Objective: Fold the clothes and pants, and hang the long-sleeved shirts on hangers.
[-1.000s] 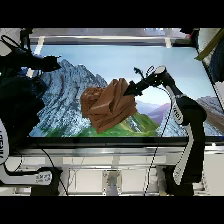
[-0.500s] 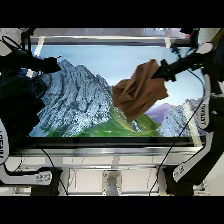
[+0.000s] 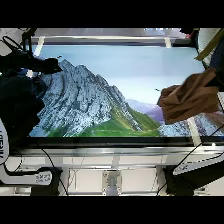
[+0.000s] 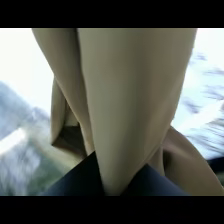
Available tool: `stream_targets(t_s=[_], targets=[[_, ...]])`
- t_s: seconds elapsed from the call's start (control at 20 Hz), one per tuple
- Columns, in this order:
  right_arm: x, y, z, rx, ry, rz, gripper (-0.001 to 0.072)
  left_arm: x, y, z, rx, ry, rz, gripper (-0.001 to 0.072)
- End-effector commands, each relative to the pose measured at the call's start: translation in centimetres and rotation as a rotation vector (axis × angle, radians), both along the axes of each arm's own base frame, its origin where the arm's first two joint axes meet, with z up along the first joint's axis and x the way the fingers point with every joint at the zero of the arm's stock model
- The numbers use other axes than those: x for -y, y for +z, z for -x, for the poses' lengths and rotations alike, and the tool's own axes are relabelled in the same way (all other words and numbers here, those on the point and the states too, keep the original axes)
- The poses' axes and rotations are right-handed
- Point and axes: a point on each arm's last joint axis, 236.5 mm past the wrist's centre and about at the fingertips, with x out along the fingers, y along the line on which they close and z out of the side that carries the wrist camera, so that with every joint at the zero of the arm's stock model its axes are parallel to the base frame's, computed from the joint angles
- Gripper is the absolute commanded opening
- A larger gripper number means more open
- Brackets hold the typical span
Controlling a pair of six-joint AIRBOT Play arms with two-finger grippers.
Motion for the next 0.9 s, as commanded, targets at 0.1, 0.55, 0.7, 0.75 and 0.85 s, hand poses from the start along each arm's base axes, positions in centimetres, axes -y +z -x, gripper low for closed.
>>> stream_targets(t_s=[0.1, 0.55, 0.7, 0.75, 0.85], targets=[[9.9, -2.3, 10.7, -0.131, -0.222, 0.075, 0.0018, 0.2, 0.0, 0.1, -0.001, -0.005, 0.001, 0.0015], [5.8, -15.8, 24.9, -0.261, -0.41, -0.178, 0.0025, 0.2, 0.0, -0.1, 0.004, -0.002, 0.0, 0.0015], [3.7, -15.6, 26.5, -0.268, -0.434, -0.215, 0.0129, 0.2, 0.0, -0.1, 0.004, -0.002, 0.001, 0.0015], [3.8, -14.2, 26.8, -0.258, -0.438, -0.201, 0.0143, 0.2, 0.0, -0.1, 0.004, -0.002, 0.0, 0.0015], [5.1, -10.0, 26.5, -0.209, -0.445, -0.109, 0.0143, 0.2, 0.0, -0.1, 0.003, -0.002, 0.001, 0.0016]])
